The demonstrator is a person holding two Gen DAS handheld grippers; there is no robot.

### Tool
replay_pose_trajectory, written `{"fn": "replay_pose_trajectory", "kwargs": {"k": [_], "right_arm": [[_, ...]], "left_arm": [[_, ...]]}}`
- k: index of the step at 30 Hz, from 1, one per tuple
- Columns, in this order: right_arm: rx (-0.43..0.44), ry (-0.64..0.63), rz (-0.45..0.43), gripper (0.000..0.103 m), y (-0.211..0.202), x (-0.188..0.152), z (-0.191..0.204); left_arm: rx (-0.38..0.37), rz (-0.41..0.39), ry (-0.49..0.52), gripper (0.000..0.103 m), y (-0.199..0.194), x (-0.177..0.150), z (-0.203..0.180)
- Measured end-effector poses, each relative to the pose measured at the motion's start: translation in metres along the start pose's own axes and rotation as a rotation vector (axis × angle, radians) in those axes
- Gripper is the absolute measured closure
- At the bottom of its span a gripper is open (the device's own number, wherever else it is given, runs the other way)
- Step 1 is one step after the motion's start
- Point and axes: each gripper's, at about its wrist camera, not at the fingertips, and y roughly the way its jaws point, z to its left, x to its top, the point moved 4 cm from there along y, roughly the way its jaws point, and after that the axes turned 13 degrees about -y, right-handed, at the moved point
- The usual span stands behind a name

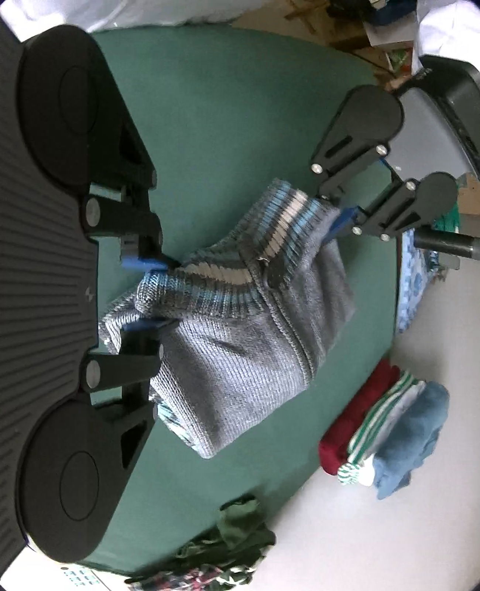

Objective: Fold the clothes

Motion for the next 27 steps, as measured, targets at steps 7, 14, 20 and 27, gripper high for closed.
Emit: {"fn": "replay_pose_trajectory", "kwargs": {"k": [7,14,20,27], "right_arm": [[0.000,0.140,-0.145,0.062,-0.055,0.019,-0.034],[-0.190,0.286,-0.140,0.068,-0.001,0.022,-0.062],[-0.188,0.373,-0.105,0.067,0.023,-0.002,-0.056],[-0.189,0.466,-0.123,0.065,0.026,-0.010,-0.055]], "left_arm": [[0.025,-0.015,0.005,0.073,-0.003,0.000,0.003],[-0.002,0.001,-0.023,0.068,-0.041,0.001,0.019],[-0.007,-0.129,-0.252,0.057,-0.074,0.030,0.053],[-0.029,-0.153,-0.399,0.064,-0.002,0.056,0.047]]}}
